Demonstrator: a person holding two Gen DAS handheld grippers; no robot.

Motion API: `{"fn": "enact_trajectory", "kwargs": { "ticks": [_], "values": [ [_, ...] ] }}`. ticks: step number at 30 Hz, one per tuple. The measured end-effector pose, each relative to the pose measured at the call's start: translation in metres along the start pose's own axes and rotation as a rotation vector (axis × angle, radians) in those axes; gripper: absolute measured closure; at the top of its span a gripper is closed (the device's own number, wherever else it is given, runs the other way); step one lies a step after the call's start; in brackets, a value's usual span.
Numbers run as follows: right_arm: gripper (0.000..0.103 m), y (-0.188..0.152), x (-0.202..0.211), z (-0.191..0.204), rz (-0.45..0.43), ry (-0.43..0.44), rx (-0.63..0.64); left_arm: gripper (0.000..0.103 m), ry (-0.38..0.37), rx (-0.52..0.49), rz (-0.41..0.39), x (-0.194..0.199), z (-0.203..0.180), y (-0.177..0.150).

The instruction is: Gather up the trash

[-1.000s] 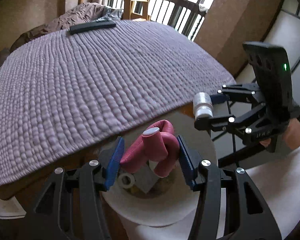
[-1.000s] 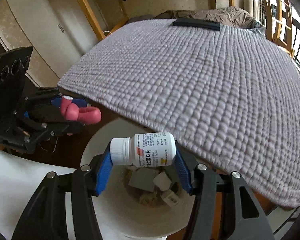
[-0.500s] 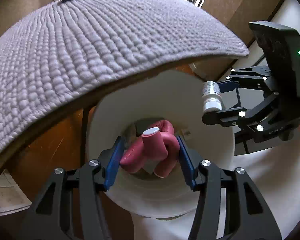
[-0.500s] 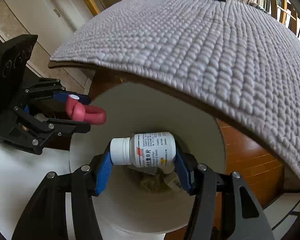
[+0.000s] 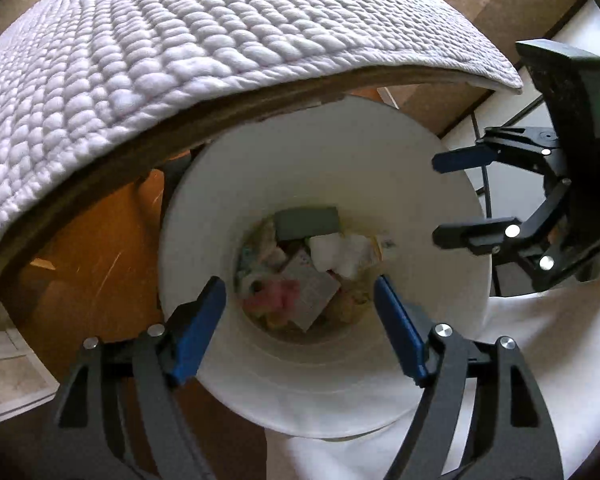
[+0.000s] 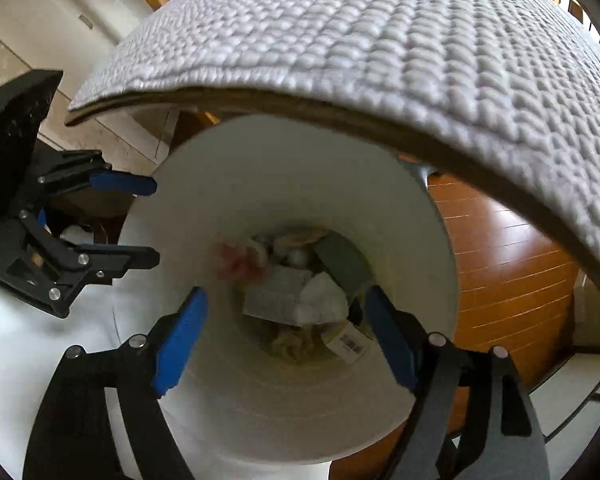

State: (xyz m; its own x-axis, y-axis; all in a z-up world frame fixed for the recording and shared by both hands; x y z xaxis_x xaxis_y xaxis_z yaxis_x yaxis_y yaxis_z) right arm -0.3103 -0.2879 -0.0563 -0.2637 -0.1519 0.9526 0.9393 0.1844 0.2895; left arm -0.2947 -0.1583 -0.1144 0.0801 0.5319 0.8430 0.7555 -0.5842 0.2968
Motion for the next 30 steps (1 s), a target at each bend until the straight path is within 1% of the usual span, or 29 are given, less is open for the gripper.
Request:
{"fn": "enact_trajectory", "kwargs": {
  "ticks": [2,4,5,6,7,8,9,10,11,12,13,15,16,18,19,21,22,23,24,25,27,30],
  "values": [
    [0.024,0.006,0.01,-0.004,-0.008,0.017,0.008,0.025,-0.011,-0.012,-0.022,0.013,-0.001,0.008],
    [0.024,0.011,0.032,0.004,-0.056,0.033,0.034,0.025,-0.044,-0.054,-0.098,0.038,-0.016,0.018],
    [0.024,0.018,0.05,0.004,-0.11,0.045,0.054,0.024,-0.07,-0.082,-0.16,0.056,-0.024,0.023],
    [0.021,0.026,0.068,0.003,-0.171,0.05,0.064,0.016,-0.081,-0.102,-0.231,0.076,-0.028,0.032],
    [0.012,0.036,0.077,0.002,-0.213,0.046,0.064,0.012,-0.07,-0.104,-0.279,0.088,-0.027,0.039],
    [0.009,0.049,0.091,-0.003,-0.283,0.022,0.047,0.005,-0.029,-0.094,-0.348,0.103,-0.022,0.051],
    [0.006,0.059,0.099,-0.008,-0.33,-0.011,0.025,0.004,0.025,-0.066,-0.418,0.117,-0.013,0.063],
    [0.004,0.07,0.105,-0.017,-0.371,-0.055,-0.008,0.004,0.051,-0.042,-0.456,0.123,-0.006,0.073],
    [0.004,0.085,0.108,-0.032,-0.405,-0.115,-0.067,0.004,0.086,0.005,-0.495,0.13,0.011,0.083],
    [0.004,0.098,0.106,-0.048,-0.41,-0.159,-0.125,0.004,0.135,0.062,-0.522,0.136,0.031,0.094],
    [0.004,0.107,0.104,-0.06,-0.407,-0.182,-0.163,0.004,0.17,0.101,-0.542,0.138,0.048,0.103],
    [0.004,0.128,0.093,-0.093,-0.413,-0.238,-0.246,0.004,0.236,0.15,-0.555,0.141,0.074,0.116],
    [0.004,0.137,0.087,-0.105,-0.41,-0.274,-0.267,0.004,0.298,0.172,-0.543,0.139,0.092,0.125],
    [0.004,0.15,0.072,-0.141,-0.375,-0.357,-0.306,0.004,0.363,0.198,-0.524,0.134,0.114,0.136],
    [0.004,0.153,0.067,-0.158,-0.361,-0.38,-0.321,0.004,0.374,0.216,-0.517,0.132,0.127,0.14],
    [0.004,0.157,0.057,-0.181,-0.336,-0.419,-0.348,0.004,0.385,0.258,-0.522,0.139,0.147,0.144],
    [0.004,0.159,0.047,-0.186,-0.327,-0.432,-0.358,0.004,0.395,0.278,-0.524,0.141,0.156,0.145],
    [0.004,0.157,0.044,-0.2,-0.318,-0.442,-0.372,0.004,0.4,0.292,-0.523,0.155,0.17,0.14],
    [0.004,0.155,0.042,-0.21,-0.307,-0.448,-0.385,0.004,0.408,0.309,-0.518,0.154,0.179,0.14],
    [0.004,0.157,0.04,-0.216,-0.296,-0.457,-0.395,0.004,0.414,0.322,-0.513,0.154,0.183,0.138],
    [0.004,0.15,0.036,-0.232,-0.274,-0.479,-0.421,0.004,0.424,0.341,-0.51,0.155,0.196,0.133],
    [0.004,0.137,0.038,-0.242,-0.283,-0.481,-0.435,0.004,0.436,0.361,-0.495,0.155,0.206,0.123]
  ]
}}
Point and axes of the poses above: each gripper's, at about its wrist camera, not at the fingertips, and x roughly against the way its jaws point, z to its left, y to its top, the point moved 2 cm from there along -x, roughly the way its jaws point, and after that the axes turned 15 degrees about -y, right-handed, at the moved point
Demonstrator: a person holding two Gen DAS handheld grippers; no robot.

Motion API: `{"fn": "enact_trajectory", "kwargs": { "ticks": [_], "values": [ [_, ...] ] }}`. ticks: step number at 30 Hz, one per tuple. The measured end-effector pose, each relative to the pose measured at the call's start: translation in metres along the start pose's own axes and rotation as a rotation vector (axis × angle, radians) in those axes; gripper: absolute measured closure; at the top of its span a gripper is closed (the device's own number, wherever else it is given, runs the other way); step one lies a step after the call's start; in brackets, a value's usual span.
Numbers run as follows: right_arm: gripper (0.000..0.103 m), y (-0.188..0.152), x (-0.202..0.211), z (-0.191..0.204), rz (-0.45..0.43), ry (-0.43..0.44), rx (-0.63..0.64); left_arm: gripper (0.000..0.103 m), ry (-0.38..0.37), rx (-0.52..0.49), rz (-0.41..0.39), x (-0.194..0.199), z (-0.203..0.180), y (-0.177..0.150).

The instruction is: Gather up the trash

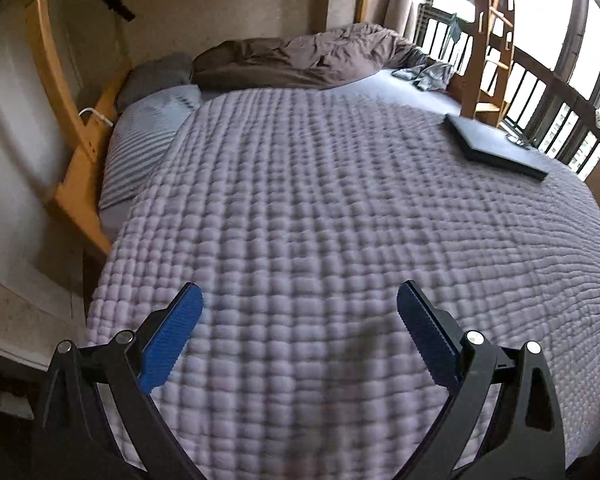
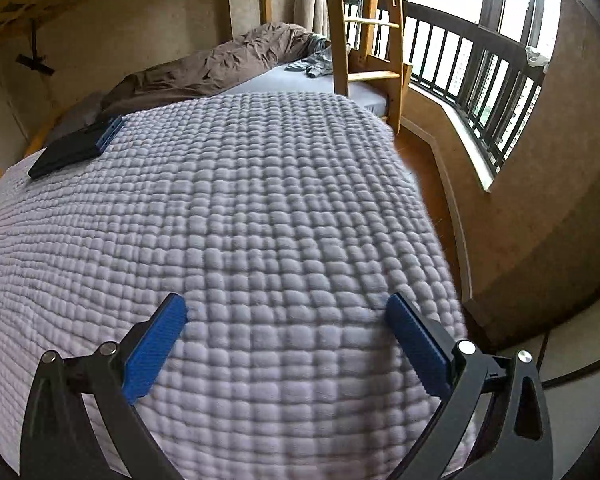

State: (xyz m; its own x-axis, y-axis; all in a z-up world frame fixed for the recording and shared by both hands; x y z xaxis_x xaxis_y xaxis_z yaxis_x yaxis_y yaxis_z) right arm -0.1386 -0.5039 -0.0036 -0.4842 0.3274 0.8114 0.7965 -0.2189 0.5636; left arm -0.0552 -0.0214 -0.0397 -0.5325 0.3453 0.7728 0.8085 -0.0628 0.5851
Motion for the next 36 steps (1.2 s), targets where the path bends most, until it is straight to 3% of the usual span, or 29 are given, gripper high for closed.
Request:
{"fn": "enact_trajectory", "kwargs": {
  "ticks": [5,36],
  "values": [
    [0.004,-0.0051,-0.0018,-0.0032,0.0,-0.021,0.015,0.001,0.04,-0.043,0.013,-0.0102,-0.0036,0.0037],
    [0.004,-0.0025,-0.0014,-0.0021,0.004,-0.019,0.013,0.001,0.032,-0.028,0.013,-0.0103,-0.0017,0.0037]
  ]
}}
Point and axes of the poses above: each gripper's, at about its wrist camera, not at the fingertips, and x roughly against the way its jaws point, z to its left, y to its top, the point moved 2 cm from there along -x, roughly the way its jaws point, and after that the axes turned 15 degrees about -y, right-handed, at the moved point
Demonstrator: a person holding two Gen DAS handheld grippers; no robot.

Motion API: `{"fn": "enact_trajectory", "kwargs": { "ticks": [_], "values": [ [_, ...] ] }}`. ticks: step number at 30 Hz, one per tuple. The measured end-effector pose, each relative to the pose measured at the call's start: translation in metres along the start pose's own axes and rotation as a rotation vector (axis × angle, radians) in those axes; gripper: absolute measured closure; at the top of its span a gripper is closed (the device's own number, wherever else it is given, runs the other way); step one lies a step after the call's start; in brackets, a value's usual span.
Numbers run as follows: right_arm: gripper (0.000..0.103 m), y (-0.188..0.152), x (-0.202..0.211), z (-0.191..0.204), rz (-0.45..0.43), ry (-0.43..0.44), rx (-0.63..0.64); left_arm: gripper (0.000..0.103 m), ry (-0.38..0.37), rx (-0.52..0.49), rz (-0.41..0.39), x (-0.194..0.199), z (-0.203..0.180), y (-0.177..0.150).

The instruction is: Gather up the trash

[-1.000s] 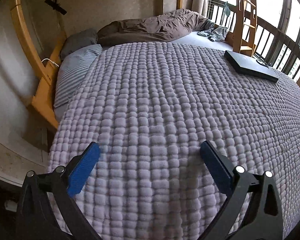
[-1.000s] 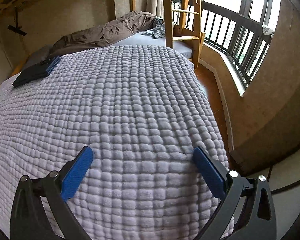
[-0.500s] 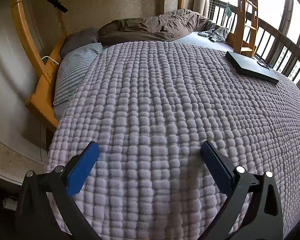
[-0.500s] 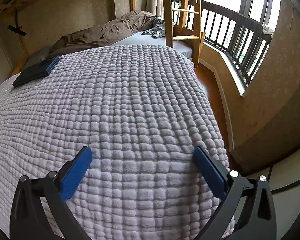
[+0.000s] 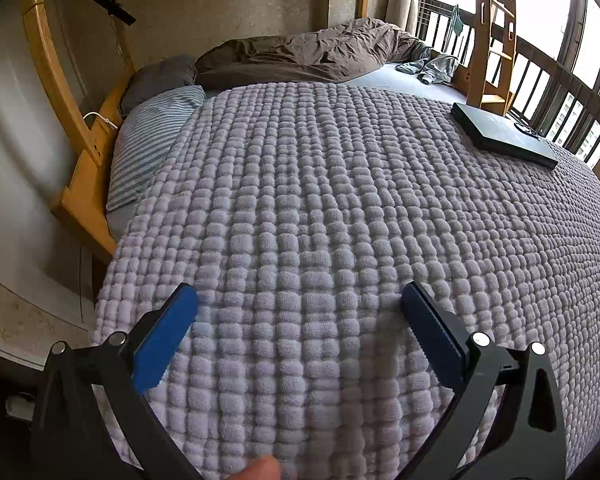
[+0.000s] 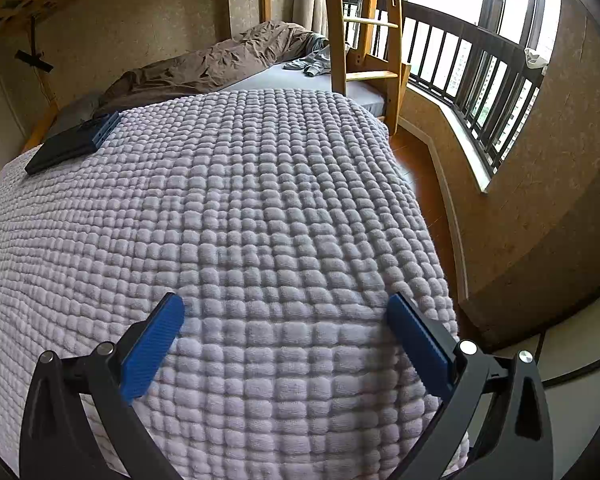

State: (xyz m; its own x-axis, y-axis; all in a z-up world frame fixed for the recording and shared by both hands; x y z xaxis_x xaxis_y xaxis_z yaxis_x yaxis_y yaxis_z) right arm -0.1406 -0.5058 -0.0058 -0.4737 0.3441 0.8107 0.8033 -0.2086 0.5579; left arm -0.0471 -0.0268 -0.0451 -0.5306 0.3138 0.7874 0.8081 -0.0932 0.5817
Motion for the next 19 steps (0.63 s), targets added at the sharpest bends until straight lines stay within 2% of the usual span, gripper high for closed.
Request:
{"fn": "enact_trajectory", "kwargs": {
  "ticks": [19],
  "values": [
    [0.004,-0.0002,-0.0001,0.0001,0.0,0.0,0.0,0.001,0.001,0.001,0.0,-0.0005,-0.0004,-0.0002]
  ]
}}
Point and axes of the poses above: each gripper's, at about its wrist camera, not at the fingertips, and x roughly against the way its jaws point, z to its left, y to its top, the point moved 2 cm from there along -x, roughly the way its jaws point, and after that the axes turned 15 degrees about -y, right-handed, at the moved point
